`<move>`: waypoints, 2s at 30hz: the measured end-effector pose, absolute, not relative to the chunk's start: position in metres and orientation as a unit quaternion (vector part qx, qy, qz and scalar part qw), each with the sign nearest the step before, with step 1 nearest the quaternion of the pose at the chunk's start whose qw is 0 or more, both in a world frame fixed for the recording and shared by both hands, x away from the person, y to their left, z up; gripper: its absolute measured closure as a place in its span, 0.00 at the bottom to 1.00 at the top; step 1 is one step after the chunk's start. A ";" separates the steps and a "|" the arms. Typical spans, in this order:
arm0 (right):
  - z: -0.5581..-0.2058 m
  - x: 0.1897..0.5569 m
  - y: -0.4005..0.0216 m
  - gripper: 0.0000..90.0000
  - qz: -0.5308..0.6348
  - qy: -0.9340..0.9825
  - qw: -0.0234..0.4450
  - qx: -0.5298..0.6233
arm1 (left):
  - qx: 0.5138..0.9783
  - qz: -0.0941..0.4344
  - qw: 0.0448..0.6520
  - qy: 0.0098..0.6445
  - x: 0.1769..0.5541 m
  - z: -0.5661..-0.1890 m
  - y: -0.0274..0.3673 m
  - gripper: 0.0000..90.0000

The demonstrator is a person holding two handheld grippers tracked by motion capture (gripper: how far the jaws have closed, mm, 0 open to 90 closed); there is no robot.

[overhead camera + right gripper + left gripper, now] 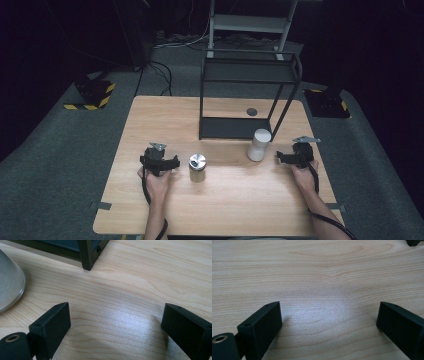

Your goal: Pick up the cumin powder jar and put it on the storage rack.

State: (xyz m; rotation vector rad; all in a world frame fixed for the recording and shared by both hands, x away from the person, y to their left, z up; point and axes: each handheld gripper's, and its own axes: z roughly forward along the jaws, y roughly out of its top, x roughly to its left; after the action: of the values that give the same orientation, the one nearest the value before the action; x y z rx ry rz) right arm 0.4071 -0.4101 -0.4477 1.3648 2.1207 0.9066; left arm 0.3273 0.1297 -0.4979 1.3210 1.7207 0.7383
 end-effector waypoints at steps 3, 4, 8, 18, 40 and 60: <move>-0.448 0.407 -0.410 0.09 0.329 0.771 0.229 0.495 | 0.525 0.293 0.412 0.684 0.327 -0.498 0.130 0.07; -0.448 0.407 -0.410 0.09 0.329 0.771 0.229 0.496 | 0.525 0.293 0.412 0.684 0.327 -0.498 0.130 0.07; -0.448 0.407 -0.410 0.09 0.329 0.771 0.229 0.495 | 0.526 0.291 0.413 0.684 0.328 -0.498 0.131 0.07; -0.448 0.407 -0.410 0.09 0.329 0.771 0.229 0.495 | 0.516 0.270 0.436 0.686 0.324 -0.498 0.140 0.03; -0.448 0.407 -0.410 0.10 0.330 0.771 0.229 0.494 | 0.562 0.240 0.496 0.617 0.267 -0.481 0.163 0.01; -0.448 0.407 -0.410 0.10 0.330 0.771 0.229 0.494 | 0.621 0.177 0.534 0.546 0.237 -0.489 0.142 0.01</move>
State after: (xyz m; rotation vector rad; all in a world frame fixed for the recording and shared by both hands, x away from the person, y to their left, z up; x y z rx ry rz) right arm 0.4073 -0.4103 -0.4478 1.3601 2.1221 0.9095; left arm 0.2368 0.1416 -0.4885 1.4799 1.3008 0.4216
